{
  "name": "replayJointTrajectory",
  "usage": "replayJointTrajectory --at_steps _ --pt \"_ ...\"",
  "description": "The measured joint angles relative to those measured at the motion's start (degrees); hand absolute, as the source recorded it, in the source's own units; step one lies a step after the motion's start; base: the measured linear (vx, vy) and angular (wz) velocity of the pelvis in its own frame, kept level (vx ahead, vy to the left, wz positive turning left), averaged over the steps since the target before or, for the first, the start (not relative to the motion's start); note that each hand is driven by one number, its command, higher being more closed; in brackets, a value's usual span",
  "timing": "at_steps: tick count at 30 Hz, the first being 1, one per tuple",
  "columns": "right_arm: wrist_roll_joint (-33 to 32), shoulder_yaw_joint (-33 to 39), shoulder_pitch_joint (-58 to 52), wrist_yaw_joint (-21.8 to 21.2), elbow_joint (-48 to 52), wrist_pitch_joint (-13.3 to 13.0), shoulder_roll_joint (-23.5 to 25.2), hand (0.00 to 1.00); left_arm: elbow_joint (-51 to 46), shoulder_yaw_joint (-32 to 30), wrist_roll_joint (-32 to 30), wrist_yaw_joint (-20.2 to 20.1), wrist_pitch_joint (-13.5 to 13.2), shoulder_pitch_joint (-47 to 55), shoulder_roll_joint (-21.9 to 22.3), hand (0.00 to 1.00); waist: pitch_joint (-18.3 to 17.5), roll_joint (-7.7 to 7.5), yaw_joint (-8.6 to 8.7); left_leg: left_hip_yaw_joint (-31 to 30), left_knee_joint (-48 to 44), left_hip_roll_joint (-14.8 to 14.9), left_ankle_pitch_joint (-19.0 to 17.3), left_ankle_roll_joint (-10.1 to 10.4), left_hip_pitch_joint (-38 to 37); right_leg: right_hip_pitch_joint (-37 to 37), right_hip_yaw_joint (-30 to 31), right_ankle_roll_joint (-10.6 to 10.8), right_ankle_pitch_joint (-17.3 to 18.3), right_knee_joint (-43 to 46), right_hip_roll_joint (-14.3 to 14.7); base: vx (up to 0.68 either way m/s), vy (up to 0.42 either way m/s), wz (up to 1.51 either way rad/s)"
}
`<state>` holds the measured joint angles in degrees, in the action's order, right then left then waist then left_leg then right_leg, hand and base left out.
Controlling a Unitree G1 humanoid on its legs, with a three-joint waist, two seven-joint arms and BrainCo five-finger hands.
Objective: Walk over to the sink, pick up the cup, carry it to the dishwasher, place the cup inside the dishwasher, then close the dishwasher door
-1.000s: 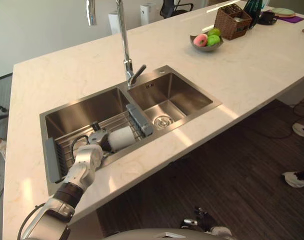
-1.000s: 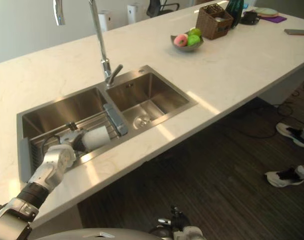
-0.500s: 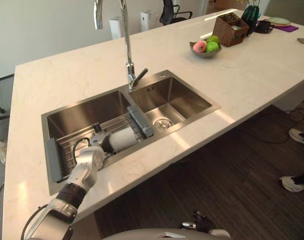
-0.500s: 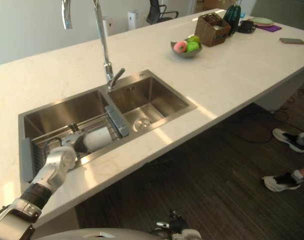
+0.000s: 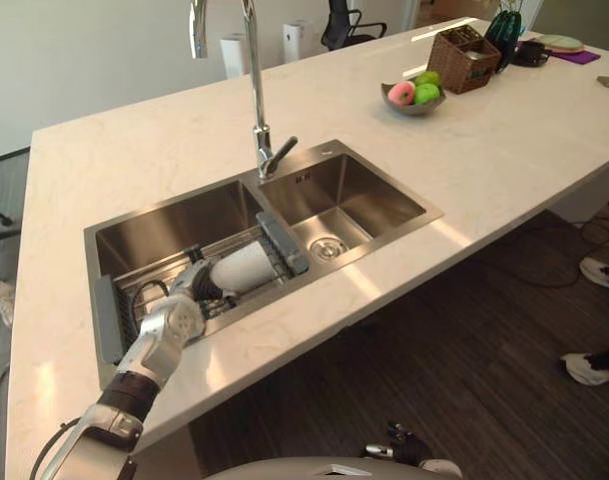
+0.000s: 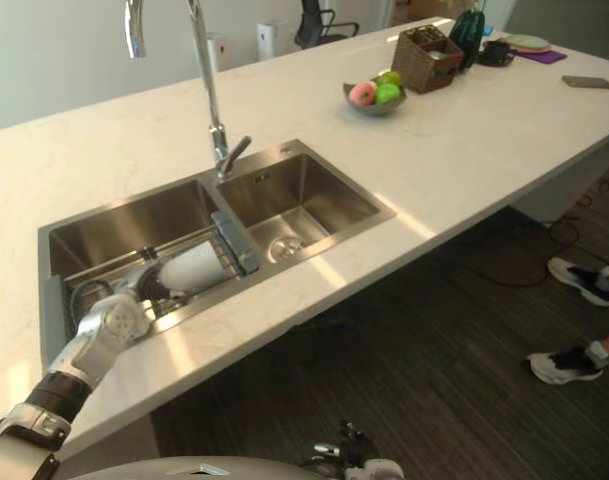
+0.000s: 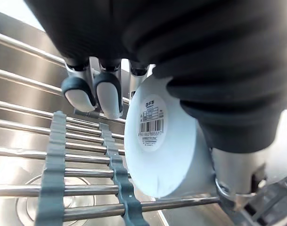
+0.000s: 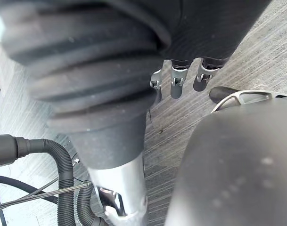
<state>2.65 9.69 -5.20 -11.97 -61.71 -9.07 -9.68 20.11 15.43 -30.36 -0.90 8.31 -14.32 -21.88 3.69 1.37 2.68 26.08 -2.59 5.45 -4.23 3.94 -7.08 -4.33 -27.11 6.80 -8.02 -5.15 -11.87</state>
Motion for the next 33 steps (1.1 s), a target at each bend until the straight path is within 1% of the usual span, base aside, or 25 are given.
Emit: replayJointTrajectory --at_steps 5,8,9,11,12,14,16,17,20,22,23,24,25,27,28,30,31,33 --pt "0.0 -0.01 -0.01 0.0 0.06 -0.01 0.32 0.0 -3.28 0.0 0.53 0.42 -0.98 1.46 0.09 1.0 0.42 -0.67 -0.16 -0.89 0.09 -0.01 0.01 0.0 0.02 -0.54 -0.77 0.27 0.21 0.0 -0.02 0.01 0.003 0.09" --pt "0.0 0.06 -0.09 0.0 0.06 -0.03 0.46 0.0 -4.7 -0.1 3.03 0.46 -0.95 2.1 0.14 1.0 0.54 -0.86 -0.43 -0.95 0.19 -0.02 0.01 0.0 0.01 -0.55 -0.94 0.34 0.27 0.0 -0.02 0.0 0.0 0.0" --pt "0.0 0.1 -0.09 0.01 0.06 -0.08 0.51 0.0 -4.93 -0.28 6.27 0.57 -0.9 2.21 0.24 1.0 0.55 -0.86 -0.58 -1.03 0.25 -0.02 0.01 0.0 0.01 -0.58 -1.1 0.37 0.29 0.0 -0.02 0.0 0.0 0.0" --pt "0.0 0.13 -0.08 0.02 0.06 -0.2 0.6 0.0 -5.01 -0.99 9.67 1.03 -0.98 2.45 0.6 1.0 0.56 -0.86 -0.59 -1.12 0.27 -0.02 0.01 0.0 0.0 -0.65 -1.29 0.38 0.29 0.0 -0.02 0.0 0.0 0.0" --pt "0.0 0.13 -0.08 0.02 0.07 -0.54 0.75 0.0 -5.46 -1.88 12.74 2.07 -1.38 3.04 0.69 1.0 0.61 -0.81 -0.47 -1.19 0.27 -0.02 0.01 0.0 -0.04 -0.76 -1.48 0.38 0.29 0.0 -0.01 0.0 0.0 0.0" --pt "0.0 0.16 -0.16 0.03 0.07 -0.73 0.8 0.0 -5.7 -2.23 16.03 3.18 -2.13 3.31 0.69 1.0 0.87 -1.1 -0.55 -1.39 0.26 -0.02 0.02 -0.01 -0.03 -0.91 -1.68 0.38 0.28 0.0 -0.01 0.0 0.004 0.05" --pt "-0.01 1.23 -0.2 0.12 0.08 -0.78 1.24 0.0 -6.16 -4.14 22.13 4.68 -3.53 4.61 1.2 1.0 1.17 -1.57 -0.59 -1.52 0.23 -0.02 0.02 -0.01 -0.04 -1.01 -1.82 0.38 0.28 0.0 -0.01 0.0 0.003 0.02" --pt "-0.01 1.69 -0.23 0.14 0.08 -0.81 1.42 0.0 -6.17 -4.67 23.67 5.19 -3.69 4.88 1.51 1.0 1.21 -1.64 -0.61 -1.53 0.24 -0.02 0.02 -0.01 -0.04 -1.02 -1.83 0.38 0.28 0.0 -0.01 0.0 0.0 0.0" --pt "-0.01 2.55 -0.95 0.34 0.14 -1.03 2.17 0.0 -8.3 -7.42 30.96 7.09 -4.29 6.95 3.01 1.0 1.4 -1.75 -0.59 -1.93 0.23 -0.02 0.02 -0.02 -0.11 -1.54 -2.09 0.38 0.28 0.0 -0.02 0.01 0.005 0.06" --pt "-0.01 2.88 -1.43 0.74 0.19 -1.27 2.21 0.0 -11.57 -9.74 35.99 8.32 -6.42 8.52 4.28 1.0 1.47 -1.68 -0.88 -2.34 0.19 -0.02 0.01 -0.03 -0.19 -1.74 -2.5 0.38 0.28 0.0 -0.01 0.01 0.007 0.1" --pt "-0.02 2.93 -1.46 0.81 0.19 -1.27 2.22 0.0 -12.47 -10.63 37.07 8.5 -7.07 8.82 4.74 1.0 1.52 -1.66 -1.02 -2.41 0.17 -0.02 0.01 -0.03 -0.18 -1.78 -2.58 0.38 0.28 0.0 -0.01 0.0 0.006 0.05" --pt "-0.04 3.14 -1.62 0.9 0.19 -1.35 2.23 0.0 -13.89 -11.69 39.42 9.27 -8.55 9.23 5.28 1.0 1.64 -1.58 -1.29 -2.49 0.1 -0.02 0.0 -0.04 -0.18 -1.87 -2.76 0.38 0.27 0.0 -0.02 -0.01 0.003 0.04" --pt "-0.04 3.52 -1.85 0.92 0.22 -1.37 2.28 0.0 -14.72 -12.2 40.48 9.42 -9.05 9.53 5.36 1.0 1.67 -1.52 -1.37 -2.53 0.08 -0.02 0.0 -0.04 -0.16 -1.9 -2.87 0.38 0.27 0.0 -0.02 -0.01 0.004 0.04" --pt "-0.19 4.29 -2.06 1.52 0.57 -2.03 2.35 0.0 -17.55 -14.29 43.32 10.32 -11.37 10.25 6.63 1.0 1.93 -1.11 -1.83 -2.78 -0.04 -0.01 0.01 -0.05 -0.16 -2.17 -3.26 0.37 0.28 0.0 -0.06 -0.01 0.003 0.05" --pt "-0.35 4.55 -2.06 1.84 0.57 -2.06 2.38 0.0 -18.45 -14.8 43.88 10.67 -12.1 10.68 7.05 1.0 1.98 -1.02 -1.84 -2.88 -0.08 -0.01 0.0 -0.05 -0.19 -2.33 -3.36 0.37 0.28 0.0 -0.06 -0.01 0.006 0.07" --pt "-1.38 5.21 -2.84 2.62 0.38 -2.65 2.53 0.0 -23.01 -16.6 45.38 11.83 -14.79 12.03 9.37 1.0 2.0 -0.94 -2.35 -3.09 -0.29 0.03 0.05 -0.12 0.06 -2.57 -3.37 0.37 0.27 0.02 -0.13 0.01 0.008 0.06" --pt "-1.64 5.2 -3.02 2.62 0.38 -2.79 2.54 0.0 -24.03 -17.07 45.54 12.08 -15.53 12.36 9.86 1.0 2.0 -0.94 -2.46 -3.15 -0.31 0.02 0.08 -0.15 0.1 -2.59 -3.36 0.37 0.27 0.02 -0.15 0.0 0.008 0.04" --pt "-2.97 5.85 -3.82 2.62 0.19 -3.78 2.86 0.0 -27.86 -19.21 46.31 13.43 -19.14 13.61 11.81 1.0 1.99 -0.95 -2.75 -3.35 -0.38 -0.01 0.14 -0.23 0.21 -2.7 -3.35 0.36 0.27 0.03 -0.19 -0.01 0.009 0.05"
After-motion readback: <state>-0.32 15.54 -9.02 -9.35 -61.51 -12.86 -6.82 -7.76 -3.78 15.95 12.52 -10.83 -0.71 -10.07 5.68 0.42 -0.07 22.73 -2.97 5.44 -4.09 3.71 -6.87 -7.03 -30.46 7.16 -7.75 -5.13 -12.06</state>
